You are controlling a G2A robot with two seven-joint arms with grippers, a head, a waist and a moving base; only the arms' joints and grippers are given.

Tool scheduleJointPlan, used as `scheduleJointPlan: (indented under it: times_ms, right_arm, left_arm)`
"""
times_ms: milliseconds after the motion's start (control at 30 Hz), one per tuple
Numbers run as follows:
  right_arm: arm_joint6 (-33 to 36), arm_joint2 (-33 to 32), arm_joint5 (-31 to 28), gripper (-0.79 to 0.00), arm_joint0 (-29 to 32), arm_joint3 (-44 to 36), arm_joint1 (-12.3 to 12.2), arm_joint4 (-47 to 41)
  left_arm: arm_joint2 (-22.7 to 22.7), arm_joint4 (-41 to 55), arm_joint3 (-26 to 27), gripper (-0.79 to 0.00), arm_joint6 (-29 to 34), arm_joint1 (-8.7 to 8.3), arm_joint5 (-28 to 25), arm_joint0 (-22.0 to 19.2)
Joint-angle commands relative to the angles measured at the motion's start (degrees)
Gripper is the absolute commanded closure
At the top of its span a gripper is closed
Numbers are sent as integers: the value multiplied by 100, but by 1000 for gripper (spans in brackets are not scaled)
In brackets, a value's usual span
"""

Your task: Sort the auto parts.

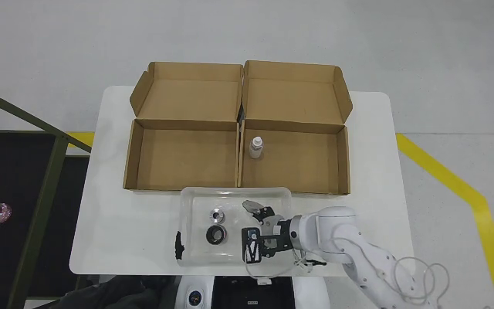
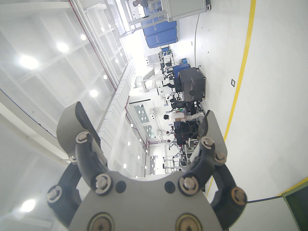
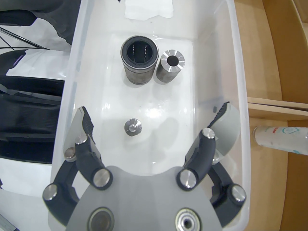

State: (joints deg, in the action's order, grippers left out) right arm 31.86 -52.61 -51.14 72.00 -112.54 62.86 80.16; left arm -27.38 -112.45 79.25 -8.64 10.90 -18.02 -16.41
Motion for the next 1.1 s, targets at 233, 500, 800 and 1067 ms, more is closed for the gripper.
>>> scheduleJointPlan:
  times_ms: [233, 500, 800, 1067]
  right_arm:
    - [312, 170, 38, -785, -141, 260, 9, 116]
    - [590, 441, 54, -637, -353, 501, 63, -13]
    - [718, 592, 49, -256, -456, 643, 80, -72]
    - [698, 601, -56, 0, -450, 530, 58, -274]
  left_arm:
    - [0, 0, 0, -785, 0, 0, 0, 0]
    - [0, 0, 0, -785, 0, 0, 0, 0]
    - [0, 0, 0, -785, 0, 0, 0, 0]
    - [0, 0, 0, -785, 0, 0, 0, 0]
